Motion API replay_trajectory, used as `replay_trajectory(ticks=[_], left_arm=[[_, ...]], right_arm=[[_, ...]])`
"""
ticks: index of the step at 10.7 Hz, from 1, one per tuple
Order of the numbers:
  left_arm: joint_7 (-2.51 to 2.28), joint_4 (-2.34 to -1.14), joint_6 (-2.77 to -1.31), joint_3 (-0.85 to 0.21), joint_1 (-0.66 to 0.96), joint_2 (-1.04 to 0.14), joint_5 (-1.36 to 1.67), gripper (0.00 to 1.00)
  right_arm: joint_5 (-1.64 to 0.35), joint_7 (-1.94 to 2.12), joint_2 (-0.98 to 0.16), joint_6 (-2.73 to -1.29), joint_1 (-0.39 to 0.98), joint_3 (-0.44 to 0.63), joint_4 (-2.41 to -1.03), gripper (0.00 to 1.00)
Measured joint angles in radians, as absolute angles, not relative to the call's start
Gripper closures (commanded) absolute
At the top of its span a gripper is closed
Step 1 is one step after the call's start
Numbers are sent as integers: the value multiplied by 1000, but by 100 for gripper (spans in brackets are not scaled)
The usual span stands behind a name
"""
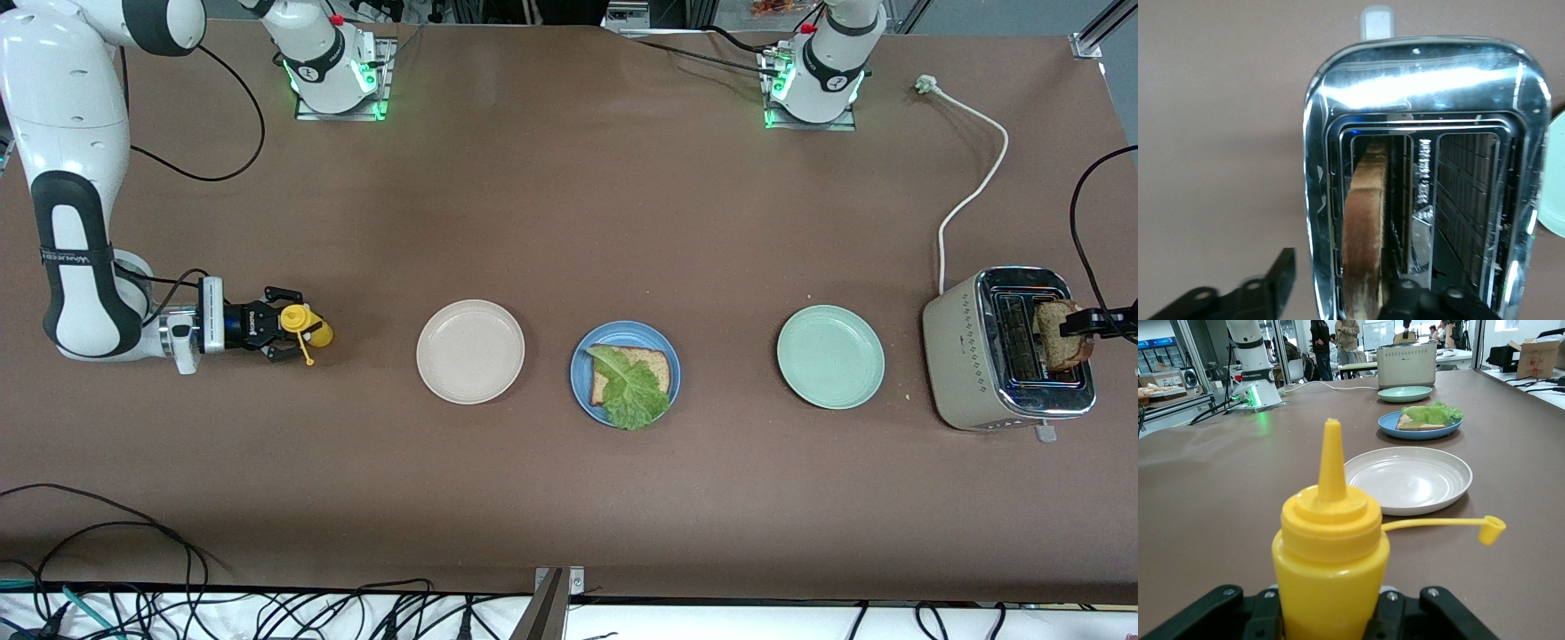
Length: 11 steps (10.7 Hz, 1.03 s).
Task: Make sandwich in blue plate with both arms
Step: 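Set down the bottle while the left gripper grasps the toaster bread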
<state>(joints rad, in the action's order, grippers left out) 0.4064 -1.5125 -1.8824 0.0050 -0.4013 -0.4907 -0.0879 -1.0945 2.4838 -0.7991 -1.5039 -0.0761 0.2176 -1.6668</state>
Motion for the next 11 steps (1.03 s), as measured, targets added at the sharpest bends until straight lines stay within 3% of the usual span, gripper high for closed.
replay_trajectory(ticks=[1,5,6,7,8,11], left_arm=[[423,-1512,-1888,4,-409,-497,-68,100],[432,-1509,-1886,-1,-411,-495,-64,100],[433,-1509,-1886,-3,-411,-494,-64,100],[433,-1509,-1885,-4,-411,-494,-64,100],[433,-1508,-1884,-6,-411,-492,-64,100],[433,-1493,-1858,-16,-408,-469,-65,100]], right_arm=[[-1095,2487,-806,-1499,-80,217,-1664,100],[-1095,2487,-808,-1493,-81,213,-1659,30],[-1095,2487,-808,-1491,-81,213,-1659,21],[-1095,2486,-808,-1491,-81,213,-1659,6],[-1095,2482,-808,-1487,-81,213,-1659,0],[-1095,2448,-808,-1483,-88,213,-1658,0]])
